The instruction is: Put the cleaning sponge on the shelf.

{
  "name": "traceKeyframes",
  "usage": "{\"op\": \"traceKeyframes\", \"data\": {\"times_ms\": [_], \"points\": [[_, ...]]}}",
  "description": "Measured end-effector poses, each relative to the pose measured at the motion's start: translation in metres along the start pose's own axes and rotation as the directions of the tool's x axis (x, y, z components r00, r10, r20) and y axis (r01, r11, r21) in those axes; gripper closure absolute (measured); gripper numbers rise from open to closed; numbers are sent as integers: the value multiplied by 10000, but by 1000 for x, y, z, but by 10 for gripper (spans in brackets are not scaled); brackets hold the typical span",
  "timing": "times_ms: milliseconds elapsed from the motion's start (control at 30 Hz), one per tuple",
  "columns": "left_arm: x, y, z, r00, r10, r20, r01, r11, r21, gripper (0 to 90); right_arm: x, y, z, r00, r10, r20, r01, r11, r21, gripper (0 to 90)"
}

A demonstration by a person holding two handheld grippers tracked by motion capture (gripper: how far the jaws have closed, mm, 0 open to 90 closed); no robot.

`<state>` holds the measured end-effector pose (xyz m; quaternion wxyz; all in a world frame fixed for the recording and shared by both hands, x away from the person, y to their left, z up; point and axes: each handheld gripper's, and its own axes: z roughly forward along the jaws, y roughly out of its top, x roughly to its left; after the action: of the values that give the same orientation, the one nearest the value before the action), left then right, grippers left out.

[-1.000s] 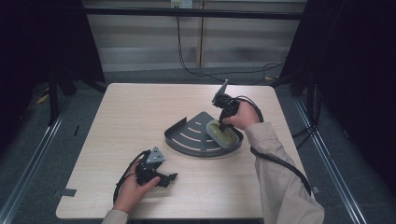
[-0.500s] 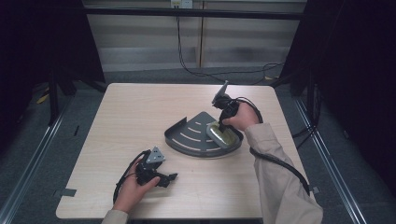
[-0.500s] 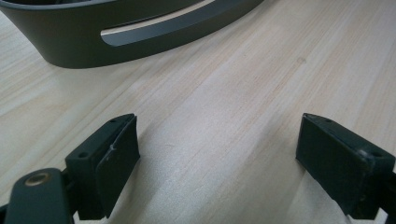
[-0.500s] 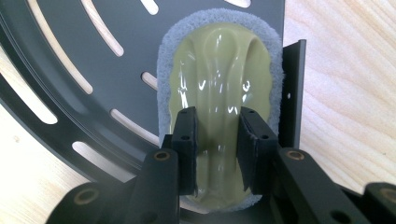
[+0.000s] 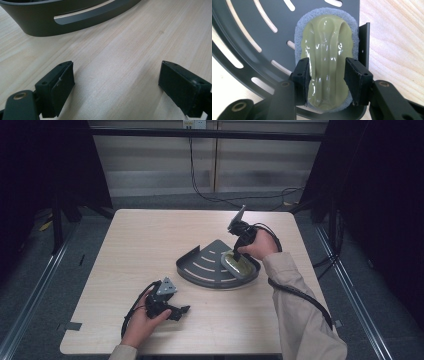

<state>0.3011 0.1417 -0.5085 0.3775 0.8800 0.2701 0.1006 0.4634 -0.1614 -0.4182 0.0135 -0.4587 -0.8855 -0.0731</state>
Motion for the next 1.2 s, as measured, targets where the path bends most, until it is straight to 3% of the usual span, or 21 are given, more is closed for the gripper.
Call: {"op": "traceKeyframes", "data": {"times_ms": [533,833,1200], "points": [[0,0,0,10000,9,-3,-9,10000,1,127,0,-10,-10,9997,255,-32,-257,9984,-512,312],[0,0,0,10000,14,7,-14,10000,-10,125,5,-24,-18,10000,31,-81,-37,9974,-721,281],[0,0,0,10000,38,13,-38,10000,5,125,0,-57,-31,9999,-118,-55,112,9939,-1093,252]]}}
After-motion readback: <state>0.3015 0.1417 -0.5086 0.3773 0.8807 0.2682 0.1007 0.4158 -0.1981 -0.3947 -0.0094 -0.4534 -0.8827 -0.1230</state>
